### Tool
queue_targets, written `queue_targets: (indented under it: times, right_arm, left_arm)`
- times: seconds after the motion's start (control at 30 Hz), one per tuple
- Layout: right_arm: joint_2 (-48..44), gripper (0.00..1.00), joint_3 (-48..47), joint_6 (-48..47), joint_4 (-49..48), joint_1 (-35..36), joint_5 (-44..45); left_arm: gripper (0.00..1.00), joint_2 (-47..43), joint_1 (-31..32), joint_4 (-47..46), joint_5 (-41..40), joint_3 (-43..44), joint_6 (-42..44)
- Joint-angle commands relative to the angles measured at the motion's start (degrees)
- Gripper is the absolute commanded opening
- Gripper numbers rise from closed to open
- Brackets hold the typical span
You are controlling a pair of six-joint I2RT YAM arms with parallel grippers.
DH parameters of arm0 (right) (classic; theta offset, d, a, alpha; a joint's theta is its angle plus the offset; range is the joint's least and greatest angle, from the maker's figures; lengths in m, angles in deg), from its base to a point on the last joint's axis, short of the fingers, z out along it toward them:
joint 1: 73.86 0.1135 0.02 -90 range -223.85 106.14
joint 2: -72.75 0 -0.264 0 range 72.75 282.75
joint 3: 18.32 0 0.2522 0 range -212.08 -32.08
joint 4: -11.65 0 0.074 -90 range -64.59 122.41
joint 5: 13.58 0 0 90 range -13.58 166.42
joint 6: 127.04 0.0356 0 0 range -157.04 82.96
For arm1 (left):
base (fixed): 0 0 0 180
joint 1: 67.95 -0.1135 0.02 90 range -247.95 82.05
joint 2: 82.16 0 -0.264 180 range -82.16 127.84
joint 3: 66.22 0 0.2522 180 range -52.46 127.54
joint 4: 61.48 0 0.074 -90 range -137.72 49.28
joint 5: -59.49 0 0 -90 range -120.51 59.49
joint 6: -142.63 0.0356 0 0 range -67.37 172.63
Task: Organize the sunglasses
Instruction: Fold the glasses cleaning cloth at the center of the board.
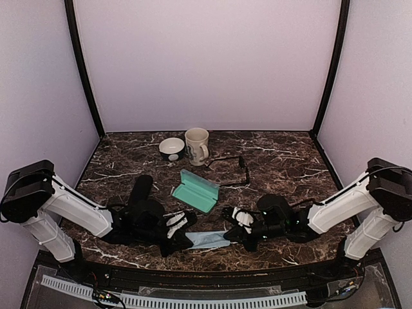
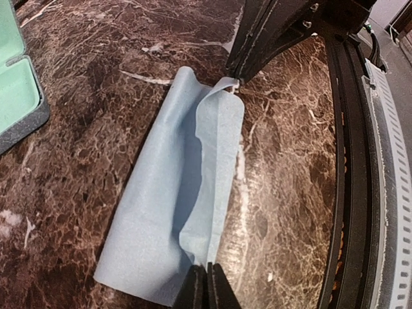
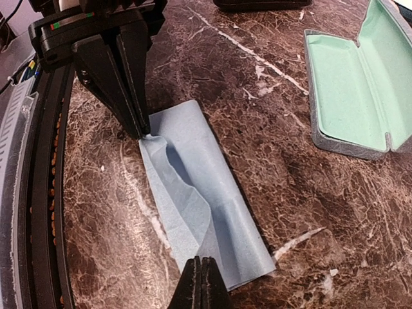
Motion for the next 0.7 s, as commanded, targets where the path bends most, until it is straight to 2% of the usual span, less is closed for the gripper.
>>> queue_targets:
  times: [0.0,0.3,0.43,0.53,0.67]
  right_arm:
    - [-1.6,0.00,0.6,1.9,-1.9,1.1,-0.4]
    - [-2.4,0.00,2.0,4.7,-1.7,2.6,0.4]
    - [-4.2,0.00,2.8,6.5,-1.1,2.8,2.1]
    - [-5.1,0.01,1.8,8.2,1.3,2.8,4.6]
    - [-4.4,0.10,-1.6,10.4,5.6,2.6,8.1]
  left_arm:
    - [0.04,-2.0,0.8,-0.6,1.5,-0.8,-0.4]
    - [0.04,-1.8,2.8,1.5,1.2,-0.6,-0.3]
    - [0.08,-2.1,3.5,2.1,0.5,-0.7,-0.5]
    - [0.14,-2.8,3.5,2.6,-0.7,-0.8,-0.8]
    - [0.26,-4.6,3.5,4.5,-3.1,-0.2,-1.0]
